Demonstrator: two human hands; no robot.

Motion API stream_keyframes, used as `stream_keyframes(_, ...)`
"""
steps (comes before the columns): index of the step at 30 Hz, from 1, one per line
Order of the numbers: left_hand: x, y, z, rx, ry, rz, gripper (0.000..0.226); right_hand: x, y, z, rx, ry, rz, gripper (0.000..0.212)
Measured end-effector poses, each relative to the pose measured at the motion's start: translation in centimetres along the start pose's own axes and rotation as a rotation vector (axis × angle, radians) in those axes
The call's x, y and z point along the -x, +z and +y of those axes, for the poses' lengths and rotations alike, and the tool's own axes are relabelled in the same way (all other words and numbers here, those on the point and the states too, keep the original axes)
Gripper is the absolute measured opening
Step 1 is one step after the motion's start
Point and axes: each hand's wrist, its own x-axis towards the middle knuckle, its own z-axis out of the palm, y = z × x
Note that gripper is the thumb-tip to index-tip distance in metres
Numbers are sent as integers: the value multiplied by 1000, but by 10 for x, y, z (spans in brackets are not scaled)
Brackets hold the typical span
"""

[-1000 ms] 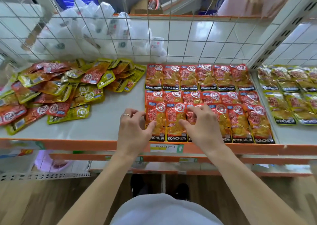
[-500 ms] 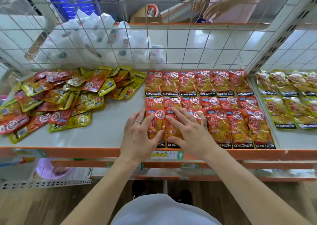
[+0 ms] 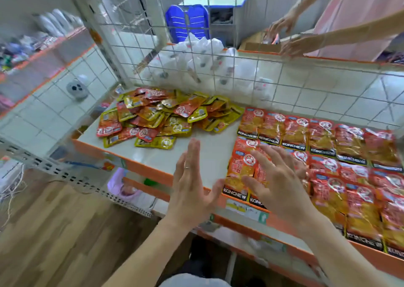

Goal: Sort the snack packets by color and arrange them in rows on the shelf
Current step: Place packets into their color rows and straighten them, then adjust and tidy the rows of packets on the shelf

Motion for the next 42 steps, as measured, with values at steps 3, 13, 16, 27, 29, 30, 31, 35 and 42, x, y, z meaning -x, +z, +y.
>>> stream_keyframes(3, 9, -14, -15, -95, -69, 12, 98, -11, 8, -17, -40, -41, 7, 60)
stream_keyframes(13, -19, -46, -83, -216, -127, -120, 100, -49, 33, -65, -31, -33, -103, 61)
stream_keyframes(16, -38, -58, -106, -246, -126, -186, 100, -66, 45, -82, -33, -1, -173, 51)
stream_keyframes(27, -120, -57, -175, -415, 18, -430, 63, -149, 103, -131, -360, 429, -145, 17)
stream_keyframes(29, -132, -53, -175, -449, 62, -465, 62, -161, 113, -132, -473, 524, -69, 11)
stream_keyframes(30, -136, -50, -175, -468, 77, -477, 62, -166, 117, -132, -516, 570, -37, 14)
stream_keyframes(31, -138, -48, -174, -485, 88, -483, 61, -169, 120, -132, -544, 604, -13, 15)
stream_keyframes(35, -132, -42, -180, -461, 103, -436, 64, -168, 127, -140, -634, 707, 26, 20)
stream_keyframes(42, -106, -47, -190, -362, 256, -293, 50, -142, 135, -154, -743, 773, 0, 32)
